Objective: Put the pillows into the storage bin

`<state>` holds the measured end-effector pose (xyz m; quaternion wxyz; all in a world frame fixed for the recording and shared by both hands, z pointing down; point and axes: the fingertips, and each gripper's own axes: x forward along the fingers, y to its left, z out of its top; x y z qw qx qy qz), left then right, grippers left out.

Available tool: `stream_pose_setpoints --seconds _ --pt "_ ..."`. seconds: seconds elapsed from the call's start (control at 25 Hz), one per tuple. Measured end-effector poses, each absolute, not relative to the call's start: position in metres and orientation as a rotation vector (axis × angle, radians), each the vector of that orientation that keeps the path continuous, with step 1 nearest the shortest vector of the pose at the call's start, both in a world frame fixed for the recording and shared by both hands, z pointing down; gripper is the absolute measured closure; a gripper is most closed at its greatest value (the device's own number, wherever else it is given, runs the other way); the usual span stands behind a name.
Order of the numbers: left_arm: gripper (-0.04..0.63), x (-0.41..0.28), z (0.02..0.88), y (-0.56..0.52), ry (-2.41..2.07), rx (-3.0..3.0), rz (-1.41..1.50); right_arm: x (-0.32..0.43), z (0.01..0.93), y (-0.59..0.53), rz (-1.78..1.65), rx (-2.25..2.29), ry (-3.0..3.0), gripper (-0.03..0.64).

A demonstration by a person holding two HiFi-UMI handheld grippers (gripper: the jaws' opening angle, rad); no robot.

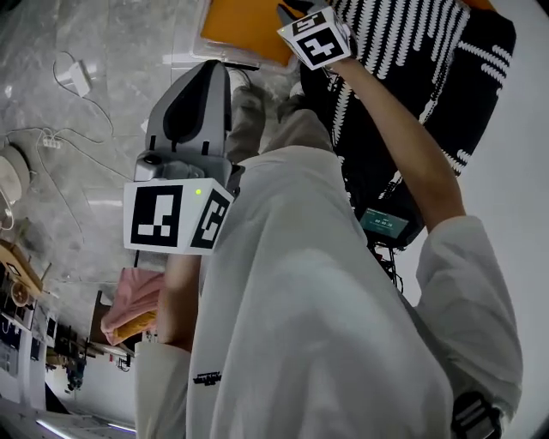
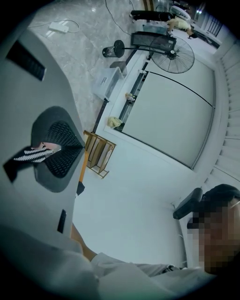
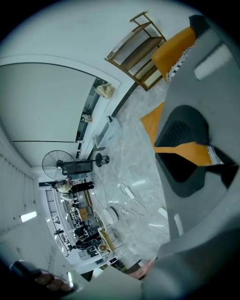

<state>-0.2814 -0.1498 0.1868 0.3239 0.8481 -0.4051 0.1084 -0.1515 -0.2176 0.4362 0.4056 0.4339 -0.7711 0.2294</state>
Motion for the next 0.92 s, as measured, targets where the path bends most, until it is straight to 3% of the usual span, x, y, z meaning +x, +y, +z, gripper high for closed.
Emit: stream_pose_setpoints --seconds 0.2,0.68,0.92 --pt "0.594 -0.283 0.177 -0.147 -1.069 2.243 0.268 -0.149 0.361 -0.213 0.552 1.183 -2.052 0.602" --pt "0.594 -0.283 0.161 -0.160 -1.047 2.337 0.221 -0.165 0.208 -0.189 0.418 1.292 -2.285 0.604" --pt "0.594 -0.235 0.101 -0.149 -1.035 2.358 0.213 -0.102 0.118 -0.144 0.422 1.332 -2.285 0.604"
